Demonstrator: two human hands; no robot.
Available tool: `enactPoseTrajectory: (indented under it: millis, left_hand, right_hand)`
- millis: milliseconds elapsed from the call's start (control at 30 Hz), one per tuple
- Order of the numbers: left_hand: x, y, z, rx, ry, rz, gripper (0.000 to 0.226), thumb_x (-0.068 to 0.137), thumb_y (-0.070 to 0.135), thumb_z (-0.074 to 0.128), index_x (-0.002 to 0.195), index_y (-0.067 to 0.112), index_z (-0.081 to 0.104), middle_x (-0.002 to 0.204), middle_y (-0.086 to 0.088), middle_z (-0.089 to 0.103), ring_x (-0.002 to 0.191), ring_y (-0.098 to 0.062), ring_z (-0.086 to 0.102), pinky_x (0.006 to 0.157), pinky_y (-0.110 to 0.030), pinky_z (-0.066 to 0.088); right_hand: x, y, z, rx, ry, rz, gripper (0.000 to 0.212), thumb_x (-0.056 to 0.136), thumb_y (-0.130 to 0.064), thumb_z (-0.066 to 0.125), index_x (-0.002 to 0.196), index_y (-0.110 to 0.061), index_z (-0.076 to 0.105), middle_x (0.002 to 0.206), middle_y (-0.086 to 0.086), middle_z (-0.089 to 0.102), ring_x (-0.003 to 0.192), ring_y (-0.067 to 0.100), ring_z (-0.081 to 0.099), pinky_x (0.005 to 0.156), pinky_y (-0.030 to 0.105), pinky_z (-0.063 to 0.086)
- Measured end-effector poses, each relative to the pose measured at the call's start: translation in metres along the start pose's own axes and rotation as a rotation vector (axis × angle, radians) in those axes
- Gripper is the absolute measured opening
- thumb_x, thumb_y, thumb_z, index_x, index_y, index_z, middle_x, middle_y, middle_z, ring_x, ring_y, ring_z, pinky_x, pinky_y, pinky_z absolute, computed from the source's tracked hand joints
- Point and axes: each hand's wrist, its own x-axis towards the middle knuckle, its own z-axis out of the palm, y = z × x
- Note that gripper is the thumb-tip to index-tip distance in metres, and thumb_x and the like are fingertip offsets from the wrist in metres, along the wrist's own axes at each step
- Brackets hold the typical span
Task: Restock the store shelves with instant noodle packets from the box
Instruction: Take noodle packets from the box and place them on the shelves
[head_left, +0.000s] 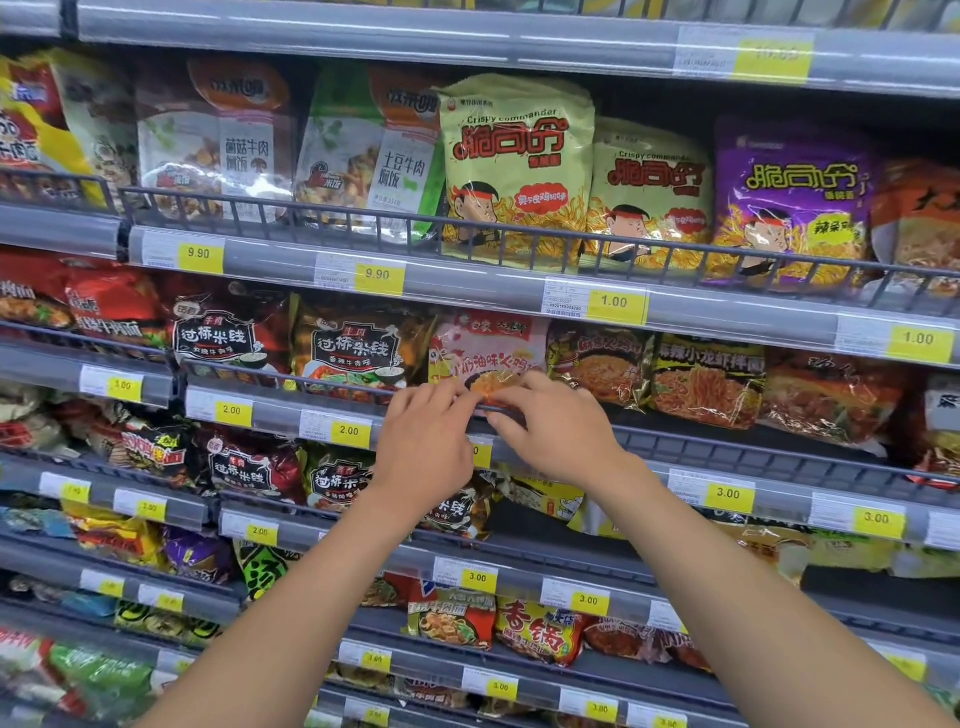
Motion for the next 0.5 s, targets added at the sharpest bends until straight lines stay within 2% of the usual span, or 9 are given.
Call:
enactPoseTrajectory:
  millis: [100,233,333,500]
  left_hand:
    - [0.001,0.003,-0.001,0.015,-0.021,-0.008,0.052,0.082,0.023,0.057,0.134,0.021,0.058,0.122,0.004,0.063,0.117,-0.021,0.055,0.105,-0.037,0.037]
    - [0.003,0.006,-0.002,-0.002,-0.014,-0.023,0.052,0.082,0.022,0.056,0.133,0.02,0.059,0.122,0.002,0.062,0.118,-0.021,0.054,0.106,-0.038,0.037]
    - [-0.001,0.007,0.0,-0.035,0.013,-0.036,0.054,0.082,0.022,0.054,0.136,0.02,0.056,0.129,0.001,0.057,0.126,-0.021,0.049,0.111,-0.043,0.036]
    - [-0.009,0.016,0.004,-0.037,-0.009,-0.059,0.059,0.086,0.026,0.053,0.144,0.025,0.043,0.151,0.002,0.041,0.147,-0.023,0.028,0.119,-0.056,0.024]
  right_hand:
    - [-0.002,-0.001,0.002,-0.028,-0.061,-0.02,0.049,0.097,-0.06,0.036,0.136,-0.036,0.054,0.122,-0.008,0.055,0.115,0.021,0.056,0.092,0.047,0.043]
    - [-0.003,-0.001,0.001,-0.003,-0.058,-0.001,0.046,0.096,-0.058,0.039,0.135,-0.038,0.053,0.122,-0.009,0.057,0.116,0.022,0.053,0.096,0.048,0.04]
    - [-0.006,0.0,0.0,0.01,-0.005,0.009,0.044,0.096,-0.056,0.04,0.135,-0.039,0.053,0.124,-0.009,0.058,0.118,0.022,0.05,0.097,0.046,0.038]
    - [-0.019,0.004,0.002,0.051,0.078,0.02,0.042,0.095,-0.05,0.047,0.135,-0.037,0.054,0.124,-0.011,0.055,0.118,0.019,0.047,0.099,0.043,0.038]
